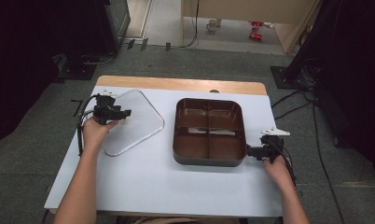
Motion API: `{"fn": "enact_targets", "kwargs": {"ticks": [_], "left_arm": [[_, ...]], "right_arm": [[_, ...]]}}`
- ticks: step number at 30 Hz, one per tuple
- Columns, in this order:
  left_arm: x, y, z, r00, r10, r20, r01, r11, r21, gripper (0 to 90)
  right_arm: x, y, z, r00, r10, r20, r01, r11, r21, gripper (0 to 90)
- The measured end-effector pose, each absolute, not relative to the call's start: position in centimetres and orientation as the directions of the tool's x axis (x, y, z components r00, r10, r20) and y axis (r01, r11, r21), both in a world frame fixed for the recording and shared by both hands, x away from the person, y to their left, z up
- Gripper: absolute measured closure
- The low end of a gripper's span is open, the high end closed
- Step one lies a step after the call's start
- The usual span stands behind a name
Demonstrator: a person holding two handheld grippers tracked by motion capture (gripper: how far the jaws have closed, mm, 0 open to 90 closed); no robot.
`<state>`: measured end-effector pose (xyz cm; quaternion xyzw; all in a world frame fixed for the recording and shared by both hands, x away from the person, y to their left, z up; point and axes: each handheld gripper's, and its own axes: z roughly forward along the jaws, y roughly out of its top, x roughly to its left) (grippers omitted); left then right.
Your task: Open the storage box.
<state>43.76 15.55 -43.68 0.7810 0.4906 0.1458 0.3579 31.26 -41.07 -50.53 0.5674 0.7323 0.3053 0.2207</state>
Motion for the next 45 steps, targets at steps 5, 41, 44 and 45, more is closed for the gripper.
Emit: {"fn": "enact_targets", "kwargs": {"ticks": [5,41,44,45], "left_arm": [[43.2,15.1,-42.8,0.501,0.853,-0.146,0.642,-0.254,0.723,40.0],[36.9,6.2,-43.3,0.734,0.666,-0.129,0.511,-0.417,0.751,21.0],[36.1,5.6,-43.8,0.746,0.655,-0.121,0.5,-0.431,0.751,20.8],[35.8,5.4,-44.0,0.75,0.651,-0.119,0.496,-0.434,0.752,20.8]], "right_arm": [[31.3,-41.1,-50.5,-0.259,0.966,0.024,0.696,0.17,0.698,0.0],[31.3,-41.1,-50.5,-0.259,0.966,0.023,0.696,0.17,0.697,0.0],[31.3,-41.1,-50.5,-0.259,0.966,0.024,0.696,0.169,0.697,0.0],[31.3,-41.1,-50.5,-0.259,0.966,0.023,0.696,0.17,0.697,0.0]]}}
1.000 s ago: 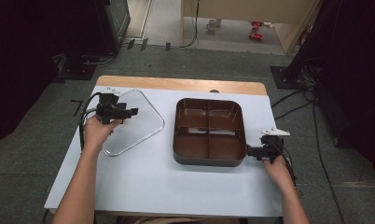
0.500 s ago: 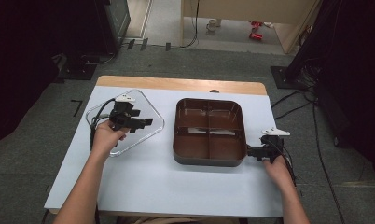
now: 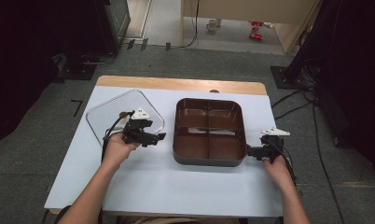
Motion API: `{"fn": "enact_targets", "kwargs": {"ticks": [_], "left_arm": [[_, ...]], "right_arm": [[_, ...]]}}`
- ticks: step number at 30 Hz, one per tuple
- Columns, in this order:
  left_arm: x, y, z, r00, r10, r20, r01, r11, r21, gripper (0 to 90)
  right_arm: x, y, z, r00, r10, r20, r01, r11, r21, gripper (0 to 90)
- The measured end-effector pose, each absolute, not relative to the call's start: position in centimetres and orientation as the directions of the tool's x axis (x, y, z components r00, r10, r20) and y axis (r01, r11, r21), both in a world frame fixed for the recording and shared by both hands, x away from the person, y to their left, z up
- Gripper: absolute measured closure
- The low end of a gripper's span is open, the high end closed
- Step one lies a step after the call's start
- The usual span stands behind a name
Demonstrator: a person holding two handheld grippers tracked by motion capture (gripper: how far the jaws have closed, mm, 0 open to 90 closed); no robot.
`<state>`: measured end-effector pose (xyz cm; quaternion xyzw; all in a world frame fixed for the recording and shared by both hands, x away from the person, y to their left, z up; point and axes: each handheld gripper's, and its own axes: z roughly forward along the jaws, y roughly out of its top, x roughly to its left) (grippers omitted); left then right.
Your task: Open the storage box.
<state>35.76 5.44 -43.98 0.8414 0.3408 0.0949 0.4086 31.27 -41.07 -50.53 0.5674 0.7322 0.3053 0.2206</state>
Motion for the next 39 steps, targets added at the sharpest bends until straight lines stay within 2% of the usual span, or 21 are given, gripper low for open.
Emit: {"fn": "enact_targets", "kwargs": {"ticks": [10,12,31,33,36,39], "left_arm": [[32.9,3.6,-45.7,0.791,0.61,-0.057,0.433,-0.49,0.757,20.8],[32.6,3.8,-45.9,0.784,0.616,-0.072,0.441,-0.471,0.764,21.6],[29.4,2.9,-48.8,0.83,0.557,-0.027,0.442,-0.628,0.641,21.9],[29.1,2.9,-48.9,0.842,0.539,0.004,0.409,-0.644,0.646,18.5],[29.2,3.0,-49.0,0.842,0.539,-0.007,0.411,-0.633,0.657,17.2],[28.7,3.6,-49.7,0.844,0.536,-0.004,0.381,-0.593,0.71,16.7]], "right_arm": [[31.3,-41.1,-50.5,-0.258,0.966,0.024,0.697,0.169,0.697,0.0],[31.3,-41.1,-50.5,-0.258,0.966,0.024,0.697,0.169,0.697,0.0],[31.3,-41.1,-50.5,-0.258,0.966,0.024,0.697,0.169,0.697,0.0],[31.3,-41.1,-50.5,-0.259,0.966,0.023,0.697,0.17,0.697,0.0],[31.3,-41.1,-50.5,-0.258,0.966,0.024,0.697,0.169,0.697,0.0],[31.3,-41.1,-50.5,-0.258,0.966,0.024,0.698,0.169,0.696,0.0]]}}
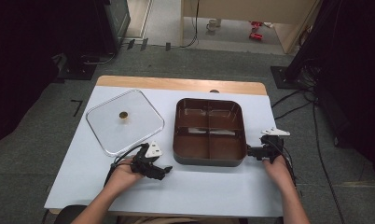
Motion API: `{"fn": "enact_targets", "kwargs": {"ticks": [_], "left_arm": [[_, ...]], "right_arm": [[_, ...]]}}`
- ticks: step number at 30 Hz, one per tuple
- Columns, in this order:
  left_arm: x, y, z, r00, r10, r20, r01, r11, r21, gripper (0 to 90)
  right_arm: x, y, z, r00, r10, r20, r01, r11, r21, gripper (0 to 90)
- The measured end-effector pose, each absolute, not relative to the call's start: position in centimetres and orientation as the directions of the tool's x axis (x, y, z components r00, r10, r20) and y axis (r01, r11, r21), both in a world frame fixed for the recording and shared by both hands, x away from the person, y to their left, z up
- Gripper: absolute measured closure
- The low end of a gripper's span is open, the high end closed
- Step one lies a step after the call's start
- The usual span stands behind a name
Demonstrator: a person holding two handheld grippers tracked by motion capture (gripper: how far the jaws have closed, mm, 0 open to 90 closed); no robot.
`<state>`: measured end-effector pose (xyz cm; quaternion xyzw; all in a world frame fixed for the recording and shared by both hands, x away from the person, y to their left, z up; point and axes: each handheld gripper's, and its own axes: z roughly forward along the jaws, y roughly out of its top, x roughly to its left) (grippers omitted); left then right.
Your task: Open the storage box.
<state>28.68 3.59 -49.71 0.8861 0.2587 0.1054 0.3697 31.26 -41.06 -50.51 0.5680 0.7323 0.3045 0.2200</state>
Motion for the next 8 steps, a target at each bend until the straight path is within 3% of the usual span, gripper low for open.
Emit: {"fn": "enact_targets", "kwargs": {"ticks": [8], "left_arm": [[28.44,3.66,-49.92,0.837,0.547,0.006,0.373,-0.579,0.724,14.3]], "right_arm": [[31.26,-41.06,-50.51,-0.258,0.966,0.024,0.698,0.169,0.696,0.0]]}}
